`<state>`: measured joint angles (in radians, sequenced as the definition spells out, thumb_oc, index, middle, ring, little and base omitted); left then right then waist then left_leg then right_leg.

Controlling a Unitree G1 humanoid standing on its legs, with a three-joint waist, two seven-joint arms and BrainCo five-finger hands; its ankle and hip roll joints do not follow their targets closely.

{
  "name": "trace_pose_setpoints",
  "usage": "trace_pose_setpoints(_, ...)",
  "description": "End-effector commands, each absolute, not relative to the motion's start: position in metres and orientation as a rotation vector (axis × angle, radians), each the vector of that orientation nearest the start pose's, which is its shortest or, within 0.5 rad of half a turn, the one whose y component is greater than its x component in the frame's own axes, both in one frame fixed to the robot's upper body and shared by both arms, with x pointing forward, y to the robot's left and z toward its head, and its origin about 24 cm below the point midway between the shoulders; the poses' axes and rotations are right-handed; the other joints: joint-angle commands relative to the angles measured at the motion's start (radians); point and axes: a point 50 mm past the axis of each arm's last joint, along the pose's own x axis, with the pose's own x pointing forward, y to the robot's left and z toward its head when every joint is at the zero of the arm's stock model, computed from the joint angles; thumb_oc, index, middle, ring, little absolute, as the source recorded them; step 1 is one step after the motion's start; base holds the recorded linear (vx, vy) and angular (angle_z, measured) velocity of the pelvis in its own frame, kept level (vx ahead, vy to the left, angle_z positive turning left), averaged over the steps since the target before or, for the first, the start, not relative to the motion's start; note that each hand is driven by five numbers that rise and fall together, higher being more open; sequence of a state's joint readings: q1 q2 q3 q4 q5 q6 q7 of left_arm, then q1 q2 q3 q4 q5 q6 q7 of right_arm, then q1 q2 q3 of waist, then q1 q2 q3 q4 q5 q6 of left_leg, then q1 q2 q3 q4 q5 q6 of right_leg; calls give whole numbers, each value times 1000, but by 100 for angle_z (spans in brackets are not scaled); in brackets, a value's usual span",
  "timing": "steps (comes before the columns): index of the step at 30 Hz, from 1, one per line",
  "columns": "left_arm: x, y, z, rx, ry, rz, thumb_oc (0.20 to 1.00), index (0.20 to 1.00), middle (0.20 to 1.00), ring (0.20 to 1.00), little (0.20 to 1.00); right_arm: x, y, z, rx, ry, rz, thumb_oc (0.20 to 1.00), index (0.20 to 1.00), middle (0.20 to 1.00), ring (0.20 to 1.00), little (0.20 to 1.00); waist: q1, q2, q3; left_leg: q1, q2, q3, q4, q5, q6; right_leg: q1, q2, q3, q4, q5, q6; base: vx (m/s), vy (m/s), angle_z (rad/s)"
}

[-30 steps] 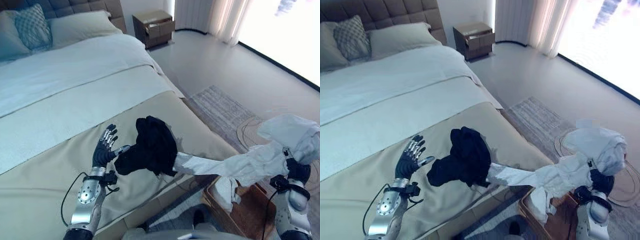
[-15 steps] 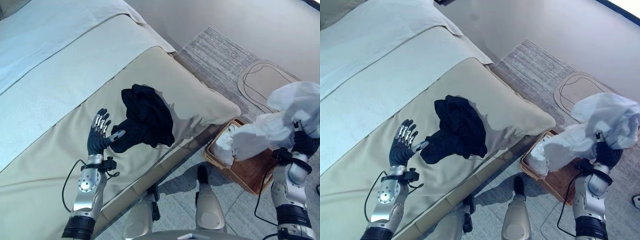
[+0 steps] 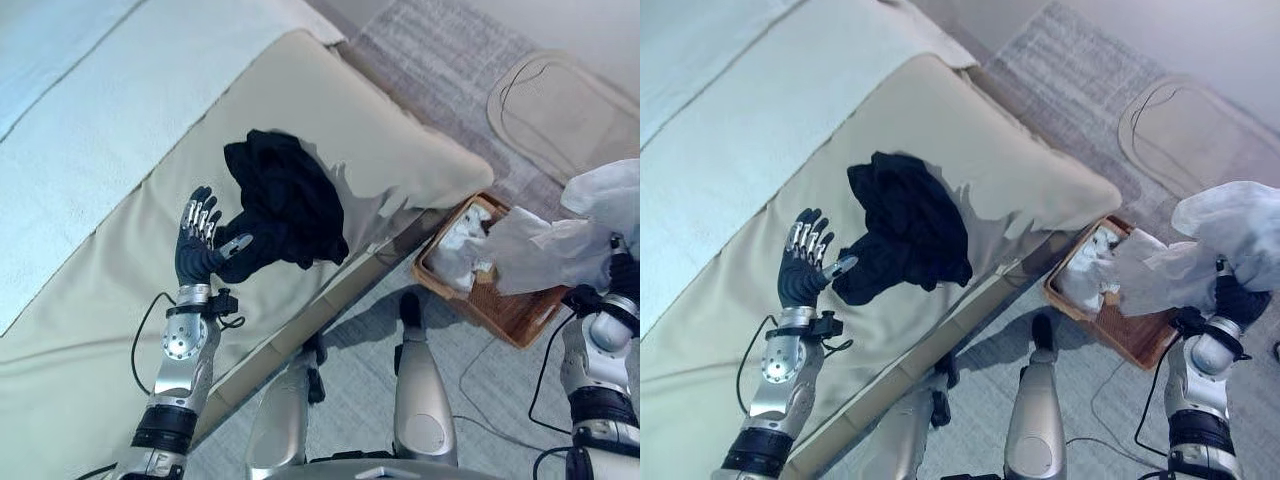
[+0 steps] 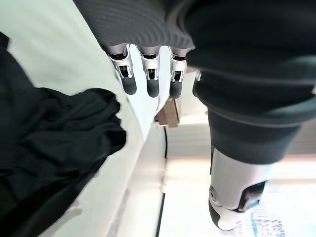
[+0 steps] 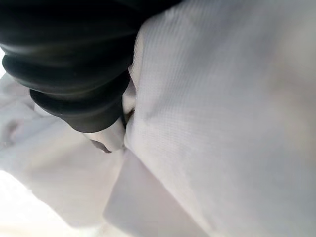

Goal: Pick up clothes into the bucket

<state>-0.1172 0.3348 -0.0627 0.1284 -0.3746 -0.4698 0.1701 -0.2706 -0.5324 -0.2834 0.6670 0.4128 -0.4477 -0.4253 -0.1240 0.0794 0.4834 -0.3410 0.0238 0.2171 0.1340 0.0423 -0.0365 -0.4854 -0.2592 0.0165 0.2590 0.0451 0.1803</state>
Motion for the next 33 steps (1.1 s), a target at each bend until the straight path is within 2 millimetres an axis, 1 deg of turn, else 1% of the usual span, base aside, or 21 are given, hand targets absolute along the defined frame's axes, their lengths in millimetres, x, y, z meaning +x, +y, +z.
trace_pose_setpoints(1, 264, 208, 127, -121, -626, 142, 1000, 1000, 1000, 1000, 1000, 270, -366, 111, 5, -376, -895, 200, 200, 200, 200, 200, -7, -1, -20, -102, 7, -24, 261, -184, 6, -68, -20, -66, 100, 2, -8, -93, 1, -2)
trace_pose_setpoints(2, 264, 208, 127, -121, -627, 142, 1000, 1000, 1000, 1000, 1000, 270, -366, 111, 6, -377, -894, 200, 200, 200, 200, 200, -7, -2, -22, -108, 6, -23, 260, -177, 7, -74, -20, -65, 97, 9, -9, -107, 28, 2)
trace_pose_setpoints(3, 266, 206, 136, -135, -667, 141, 1000, 1000, 1000, 1000, 1000, 280, -363, 120, -31, -378, -866, 200, 200, 200, 200, 200, -5, 7, -7, -147, 14, -12, 301, -199, 8, -123, -15, -49, 133, -3, -11, -81, 26, 0)
trace_pose_setpoints(4, 266, 206, 137, -135, -669, 143, 1000, 1000, 1000, 1000, 1000, 281, -363, 121, -32, -380, -865, 200, 200, 200, 200, 200, -4, 7, -9, -155, 16, -10, 306, -202, 9, -131, -14, -46, 138, -5, -11, -95, 47, -6)
trace_pose_setpoints(5, 267, 204, 141, -143, -688, 140, 1000, 1000, 1000, 1000, 1000, 286, -363, 126, -54, -376, -855, 200, 200, 200, 200, 200, -1, 12, -6, -180, 17, -3, 324, -207, 10, -164, -14, -35, 155, -8, -12, -104, 34, -16)
trace_pose_setpoints(6, 269, 200, 150, -155, -725, 132, 1000, 1000, 1000, 1000, 1000, 292, -366, 133, -111, -358, -850, 200, 200, 200, 200, 200, 3, 21, 2, -242, 19, 4, 374, -220, 13, -223, -16, -12, 194, -14, -16, -139, 40, -28)
trace_pose_setpoints(9, 270, 195, 166, -170, -791, 117, 1000, 1000, 1000, 1000, 1000, 301, -365, 142, -212, -341, -828, 200, 200, 200, 200, 200, 4, 38, 15, -328, 20, 16, 430, -231, 16, -319, -15, 12, 257, -24, -23, -110, 43, -19)
trace_pose_setpoints(11, 270, 193, 172, -187, -822, 116, 1000, 1000, 1000, 1000, 1000, 306, -362, 148, -237, -344, -825, 200, 200, 200, 200, 200, 8, 48, 14, -393, 24, 23, 471, -243, 19, -389, -11, 32, 295, -35, -28, -51, 50, -3)
trace_pose_setpoints(13, 269, 190, 179, -201, -851, 111, 1000, 1000, 1000, 1000, 1000, 310, -363, 149, -278, -314, -828, 200, 200, 200, 200, 200, 16, 58, 10, -434, 24, 36, 493, -249, 23, -443, -10, 50, 319, -38, -28, 16, 62, -11)
trace_pose_setpoints(14, 270, 189, 181, -204, -859, 104, 1000, 1000, 1000, 1000, 1000, 313, -368, 149, -306, -276, -840, 200, 200, 200, 200, 200, 27, 67, 4, -440, 23, 31, 498, -275, 16, -458, -8, 57, 336, -64, -21, 80, 76, -15)
trace_pose_setpoints(16, 269, 188, 184, -226, -874, 98, 1000, 1000, 1000, 1000, 1000, 318, -374, 157, -342, -247, -866, 200, 200, 200, 200, 200, 41, 82, -1, -483, 24, 45, 520, -282, 18, -515, -8, 79, 357, -66, -18, 43, 80, -13)
trace_pose_setpoints(18, 268, 186, 189, -230, -895, 95, 1000, 1000, 1000, 1000, 1000, 319, -383, 164, -371, -217, -896, 200, 200, 200, 200, 200, 48, 92, -3, -514, 22, 57, 528, -284, 22, -562, -5, 102, 373, -65, -17, -2, 59, -14)
trace_pose_setpoints(19, 268, 186, 190, -230, -896, 96, 1000, 1000, 1000, 1000, 1000, 319, -383, 164, -371, -218, -896, 200, 200, 200, 200, 200, 48, 92, -5, -516, 22, 58, 529, -284, 22, -564, -5, 103, 374, -65, -17, 4, 59, -19)
trace_pose_setpoints(22, 265, 184, 195, -246, -922, 84, 1000, 1000, 1000, 1000, 1000, 314, -396, 176, -431, -201, -936, 200, 200, 200, 200, 200, 51, 103, -6, -566, 12, 68, 546, -288, 30, -624, -4, 130, 400, -69, -21, 5, 50, -9)
trace_pose_setpoints(24, 264, 185, 195, -249, -924, 87, 1000, 1000, 1000, 1000, 1000, 311, -402, 177, -475, -181, -946, 200, 200, 200, 200, 200, 54, 109, -16, -588, 7, 69, 547, -287, 32, -652, -7, 141, 410, -71, -23, 13, 32, 2)
trace_pose_setpoints(25, 264, 185, 195, -249, -922, 90, 1000, 1000, 1000, 1000, 1000, 309, -405, 177, -525, -159, -944, 200, 200, 200, 200, 200, 55, 111, -16, -596, 4, 70, 549, -286, 33, -661, -7, 143, 414, -73, -23, 10, 33, -1)
trace_pose_setpoints(28, 264, 187, 196, -259, -926, 98, 1000, 1000, 1000, 1000, 1000, 309, -407, 180, -648, -119, -930, 200, 200, 200, 200, 200, 56, 115, -27, -618, 1, 74, 545, -284, 35, -690, -11, 150, 419, -75, -24, 0, 0, 0)
trace_pose_setpoints(29, 264, 187, 196, -259, -926, 98, 1000, 1000, 1000, 1000, 1000, 309, -407, 180, -648, -119, -930, 200, 200, 200, 200, 200, 56, 115, -27, -619, 1, 74, 545, -284, 35, -691, -11, 150, 419, -75, -24, 0, 0, 0)
trace_pose_setpoints(30, 263, 188, 196, -263, -925, 103, 1000, 1000, 1000, 1000, 1000, 308, -411, 182, -701, -90, -946, 200, 200, 200, 200, 200, 59, 116, -31, -629, 1, 77, 550, -285, 36, -703, -7, 151, 424, -76, -26, 0, 0, 0)
trace_pose_setpoints(33, 262, 187, 197, -267, -927, 105, 1000, 1000, 1000, 1000, 1000, 309, -411, 184, -699, -84, -964, 200, 200, 200, 200, 200, 60, 117, -34, -632, 4, 82, 550, -286, 38, -714, -4, 156, 424, -76, -26, 16, 23, -5)
